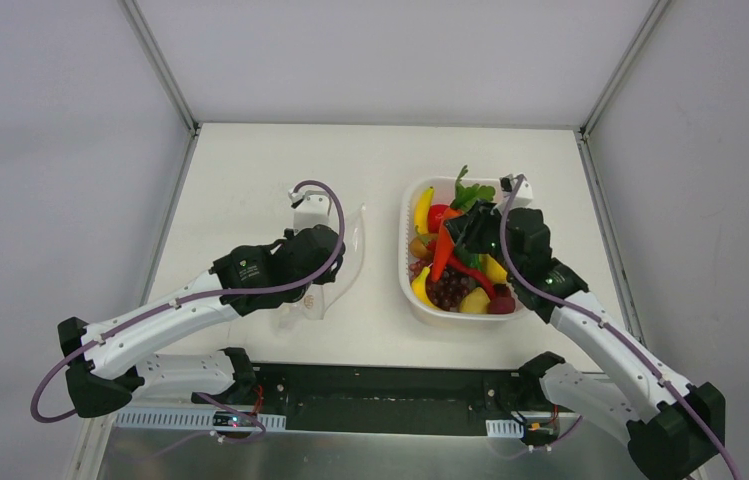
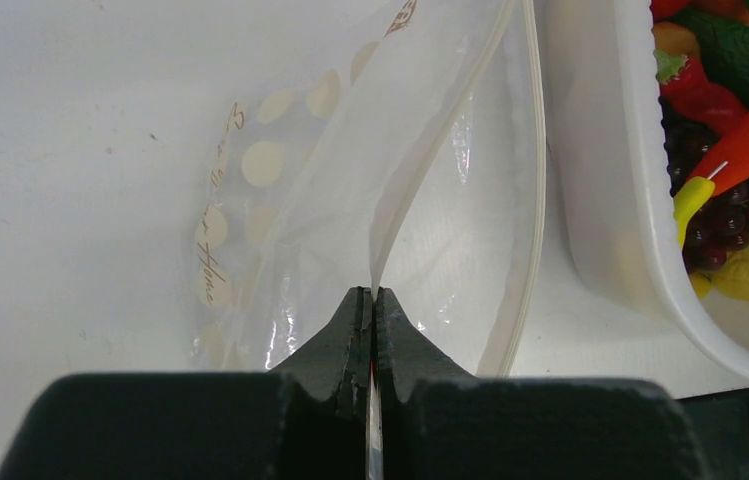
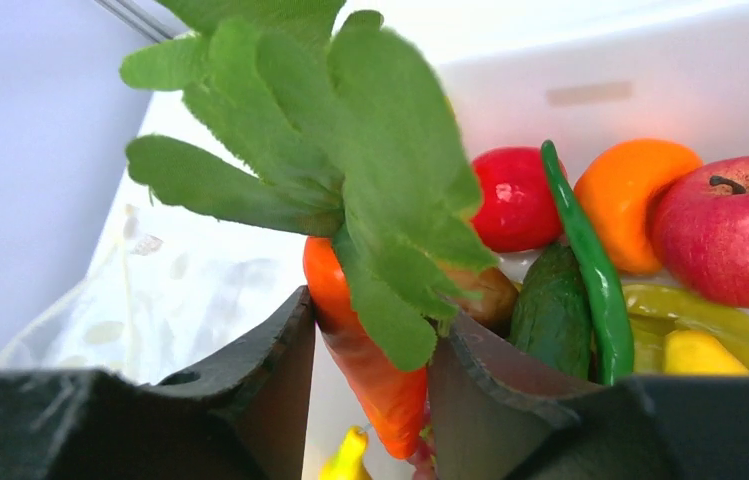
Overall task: Place the food in the zip-top bag and seal the zipper
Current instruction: Pick up the fake vegetable from the bin, then place the fake vegetable in the zipper food storage bag.
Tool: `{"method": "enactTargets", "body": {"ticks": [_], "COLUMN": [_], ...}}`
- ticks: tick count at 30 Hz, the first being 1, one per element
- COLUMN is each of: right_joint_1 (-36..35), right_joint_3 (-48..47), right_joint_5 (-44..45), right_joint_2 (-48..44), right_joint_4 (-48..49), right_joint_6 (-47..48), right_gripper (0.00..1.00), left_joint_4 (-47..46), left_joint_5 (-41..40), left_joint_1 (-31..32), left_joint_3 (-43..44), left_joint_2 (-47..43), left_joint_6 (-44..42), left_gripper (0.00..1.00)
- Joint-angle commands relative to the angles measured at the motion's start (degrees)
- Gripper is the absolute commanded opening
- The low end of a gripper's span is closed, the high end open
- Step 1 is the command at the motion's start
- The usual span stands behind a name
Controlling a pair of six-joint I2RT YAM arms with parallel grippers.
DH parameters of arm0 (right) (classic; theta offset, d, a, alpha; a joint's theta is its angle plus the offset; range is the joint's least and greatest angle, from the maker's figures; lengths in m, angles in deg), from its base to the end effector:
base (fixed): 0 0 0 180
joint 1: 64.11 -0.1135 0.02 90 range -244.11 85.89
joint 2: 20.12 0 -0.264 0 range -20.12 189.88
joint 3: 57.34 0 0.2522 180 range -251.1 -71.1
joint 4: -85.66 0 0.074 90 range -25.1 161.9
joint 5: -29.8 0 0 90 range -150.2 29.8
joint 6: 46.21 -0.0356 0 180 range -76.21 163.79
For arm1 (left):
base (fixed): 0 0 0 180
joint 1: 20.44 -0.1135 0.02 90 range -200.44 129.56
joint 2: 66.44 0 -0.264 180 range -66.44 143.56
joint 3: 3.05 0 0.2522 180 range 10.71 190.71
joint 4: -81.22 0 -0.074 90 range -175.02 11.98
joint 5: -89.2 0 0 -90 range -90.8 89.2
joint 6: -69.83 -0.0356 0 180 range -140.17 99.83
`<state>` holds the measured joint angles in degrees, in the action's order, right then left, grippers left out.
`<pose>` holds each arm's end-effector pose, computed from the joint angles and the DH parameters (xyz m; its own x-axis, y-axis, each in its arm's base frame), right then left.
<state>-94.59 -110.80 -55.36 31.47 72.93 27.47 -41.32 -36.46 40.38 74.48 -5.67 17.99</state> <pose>0.1873 0.1068 0.3080 -0.2778 0.1614 -0.9470 -0.3709 0.8913 0.2607 0.1208 -0.1738 0.3495 -0.5551 -0.0355 -0.8310 0.1919 0.9667 -0.1695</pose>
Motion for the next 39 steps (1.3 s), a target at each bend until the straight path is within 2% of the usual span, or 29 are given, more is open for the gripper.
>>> {"method": "enactTargets", "body": {"ticks": [1, 7, 11, 13, 20, 26, 30, 37, 39], "right_joint_1": [0.08, 0.07, -0.04, -0.65, -5.12, -14.76, -19.69, -25.57, -26.65], "right_joint_3": [-0.14, -3.19, -3.45, -3.96, -5.93, -4.88, -0.93, 1.77, 1.51], "right_joint_5": [3.11, 0.98, -4.03, -6.41, -5.35, 4.92, 12.98, 20.25, 19.98], "right_joint_2": [-4.55, -6.64, -6.34, -5.92, -3.52, -0.11, 2.16, 6.61, 7.78], "right_joint_4": [7.33, 8.09, 11.76, 13.56, 17.07, 20.64, 27.18, 30.69, 31.39], "right_joint_6": [-5.8, -13.82, -20.89, -21.26, -21.82, -22.41, -21.49, -19.79, -19.21], "right_gripper": [0.06, 0.05, 0.05, 0.05, 0.05, 0.05, 0.05, 0.07, 0.07], "left_joint_4": [-2.31, -3.78, -4.96, -5.33, -7.37, -8.12, -8.88, -10.28, -10.64], "left_joint_5": [1.9, 3.22, 4.66, 5.35, 7.55, 9.4, 10.41, 8.3, 6.63], "left_joint_1": [0.44, 0.44, 0.47, 0.44, 0.48, 0.44, 0.44, 0.37, 0.36], "left_joint_3": [-0.55, -0.87, -0.94, -0.81, -0.97, 0.45, 1.01, 0.77, 0.47], "left_joint_2": [-0.19, -0.16, 0.25, 0.75, 1.64, 2.38, 2.52, 1.07, -0.15], "left_joint_6": [-0.45, 0.12, 0.55, 0.93, 3.4, 4.84, 6.27, 9.98, 10.69], "left_gripper": [0.0, 0.0, 0.0, 0.0, 0.0, 0.0, 0.0, 0.0, 0.0]}}
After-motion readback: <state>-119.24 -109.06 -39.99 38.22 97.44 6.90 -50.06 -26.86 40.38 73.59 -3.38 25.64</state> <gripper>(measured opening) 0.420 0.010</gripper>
